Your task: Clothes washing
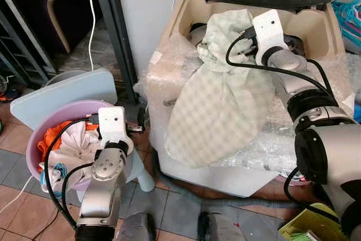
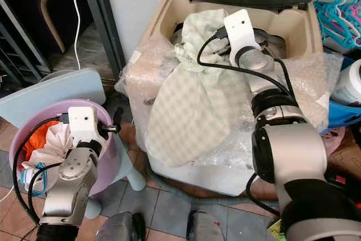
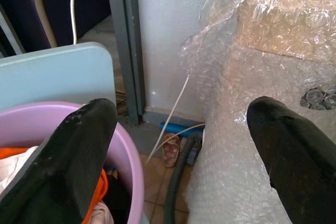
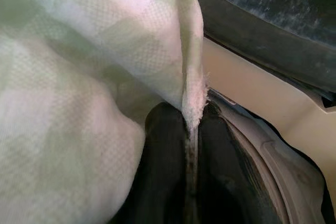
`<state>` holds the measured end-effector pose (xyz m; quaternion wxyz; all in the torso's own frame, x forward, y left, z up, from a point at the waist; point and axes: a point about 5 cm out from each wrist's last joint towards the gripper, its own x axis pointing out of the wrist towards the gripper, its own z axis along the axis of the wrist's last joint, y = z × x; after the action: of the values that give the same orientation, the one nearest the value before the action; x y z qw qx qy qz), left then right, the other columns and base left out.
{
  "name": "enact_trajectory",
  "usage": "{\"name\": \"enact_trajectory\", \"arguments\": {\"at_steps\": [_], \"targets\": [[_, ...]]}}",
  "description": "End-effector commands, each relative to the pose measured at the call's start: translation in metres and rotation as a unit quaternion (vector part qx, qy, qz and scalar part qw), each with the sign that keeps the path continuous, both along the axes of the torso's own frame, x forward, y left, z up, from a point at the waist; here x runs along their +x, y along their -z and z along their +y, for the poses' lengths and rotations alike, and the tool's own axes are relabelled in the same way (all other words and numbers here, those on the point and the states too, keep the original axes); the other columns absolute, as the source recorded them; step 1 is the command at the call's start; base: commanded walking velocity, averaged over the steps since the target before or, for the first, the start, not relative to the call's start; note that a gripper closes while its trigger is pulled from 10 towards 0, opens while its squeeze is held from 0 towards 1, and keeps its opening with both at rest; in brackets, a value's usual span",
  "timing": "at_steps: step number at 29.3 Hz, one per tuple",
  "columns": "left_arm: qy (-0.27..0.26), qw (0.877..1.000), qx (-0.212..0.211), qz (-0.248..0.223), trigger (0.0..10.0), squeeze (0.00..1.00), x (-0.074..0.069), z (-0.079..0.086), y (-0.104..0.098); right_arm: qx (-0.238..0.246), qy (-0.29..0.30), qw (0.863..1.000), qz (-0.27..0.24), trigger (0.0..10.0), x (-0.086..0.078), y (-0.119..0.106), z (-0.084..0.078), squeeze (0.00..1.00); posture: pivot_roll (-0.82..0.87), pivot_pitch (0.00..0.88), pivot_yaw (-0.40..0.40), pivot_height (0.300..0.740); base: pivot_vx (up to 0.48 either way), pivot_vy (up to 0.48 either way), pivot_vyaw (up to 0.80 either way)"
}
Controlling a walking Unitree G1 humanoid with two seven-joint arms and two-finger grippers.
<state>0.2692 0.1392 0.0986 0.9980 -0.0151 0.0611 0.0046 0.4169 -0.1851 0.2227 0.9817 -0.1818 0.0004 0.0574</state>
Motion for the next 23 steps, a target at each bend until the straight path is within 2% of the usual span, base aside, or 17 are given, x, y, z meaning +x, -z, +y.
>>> {"name": "enact_trajectory", "arguments": {"at_steps": [1,2,3,4,5,7,9,10,12,15,16,17,18,19,20,22,23], "targets": [[0.001,1.0,0.006,0.002,10.0,0.0,0.0,0.002,-0.001,0.017,-0.007,0.996,-0.091,10.0,-0.001,-0.026,0.0,1.0,0.0,0.104,0.03,0.74,0.0,0.0,0.0],[0.001,1.0,0.006,0.002,10.0,0.0,0.0,0.002,-0.001,0.017,-0.007,0.996,-0.091,10.0,-0.001,-0.026,0.0,1.0,0.0,0.104,0.03,0.74,0.0,0.0,0.0],[0.001,1.0,0.005,0.002,10.0,0.0,0.0,0.002,-0.001,0.009,-0.013,0.992,-0.125,10.0,-0.003,-0.034,-0.001,1.0,0.0,0.104,0.03,0.74,0.0,0.0,0.0],[0.001,1.0,0.005,0.004,10.0,0.0,-0.001,0.002,-0.001,0.028,-0.035,0.986,-0.162,10.0,-0.006,-0.046,-0.001,1.0,0.0,0.104,0.03,0.74,0.0,0.0,0.0],[0.001,1.0,0.005,0.004,10.0,0.0,-0.001,0.002,-0.001,0.034,-0.04,0.985,-0.166,10.0,-0.007,-0.048,-0.001,1.0,0.0,0.104,0.03,0.74,0.0,0.0,0.0],[0.003,1.0,0.006,0.006,10.0,0.0,-0.001,0.002,0.0,0.077,-0.095,0.979,-0.163,10.0,-0.009,-0.055,0.002,1.0,-0.01,0.106,0.032,0.74,0.0,0.0,0.0],[0.004,1.0,0.006,0.007,10.0,0.0,-0.001,0.002,0.001,0.084,-0.155,0.972,-0.156,10.0,-0.014,-0.06,0.005,1.0,-0.01,0.107,0.031,0.74,0.0,0.0,0.0],[0.006,1.0,0.005,0.008,10.0,0.0,-0.001,0.001,0.001,0.082,-0.2,0.966,-0.142,10.0,-0.02,-0.062,0.006,1.0,-0.01,0.108,0.03,0.74,0.0,0.0,0.0],[0.006,1.0,0.004,0.009,10.0,0.0,-0.001,0.001,0.001,0.079,-0.246,0.958,-0.123,10.0,-0.029,-0.059,0.006,1.0,-0.02,0.108,0.03,0.74,0.0,0.0,0.0],[0.007,1.0,0.004,0.009,10.0,0.0,-0.001,0.001,0.001,0.071,-0.272,0.953,-0.118,10.0,-0.035,-0.056,0.007,1.0,-0.02,0.107,0.031,0.74,0.0,0.0,0.0],[0.008,1.0,0.004,0.01,10.0,0.0,-0.001,0.0,0.001,0.061,-0.326,0.939,-0.091,10.0,-0.05,-0.046,0.01,1.0,-0.02,0.107,0.035,0.74,0.0,0.0,0.0],[0.009,1.0,0.004,0.01,10.0,0.0,0.0,0.0,0.001,0.06,-0.351,0.932,-0.072,10.0,-0.057,-0.04,0.011,1.0,-0.02,0.107,0.036,0.74,0.0,0.0,0.0],[0.009,1.0,0.004,0.01,10.0,0.0,0.0,0.0,0.001,0.06,-0.351,0.932,-0.072,10.0,-0.057,-0.04,0.011,1.0,-0.02,0.107,0.036,0.74,0.0,0.0,0.0],[0.01,1.0,0.004,0.011,10.0,0.0,0.0,0.0,0.001,0.044,-0.387,0.921,-0.033,10.0,-0.069,-0.025,0.014,1.0,-0.02,0.106,0.037,0.74,0.0,0.0,0.0],[0.011,1.0,0.004,0.011,10.0,0.0,0.0,0.0,0.001,0.037,-0.395,0.918,-0.019,10.0,-0.072,-0.02,0.015,1.0,-0.02,0.106,0.037,0.74,0.0,0.0,0.0],[0.014,1.0,0.004,0.012,10.0,0.0,0.001,-0.001,0.002,0.006,-0.429,0.903,0.034,10.0,-0.081,0.002,0.016,1.0,-0.02,0.102,0.039,0.74,0.0,0.0,0.0],[0.014,1.0,0.004,0.012,10.0,0.0,0.001,-0.001,0.002,0.006,-0.429,0.903,0.034,10.0,-0.081,0.002,0.016,1.0,-0.02,0.102,0.039,0.74,0.0,0.0,0.0]]}}
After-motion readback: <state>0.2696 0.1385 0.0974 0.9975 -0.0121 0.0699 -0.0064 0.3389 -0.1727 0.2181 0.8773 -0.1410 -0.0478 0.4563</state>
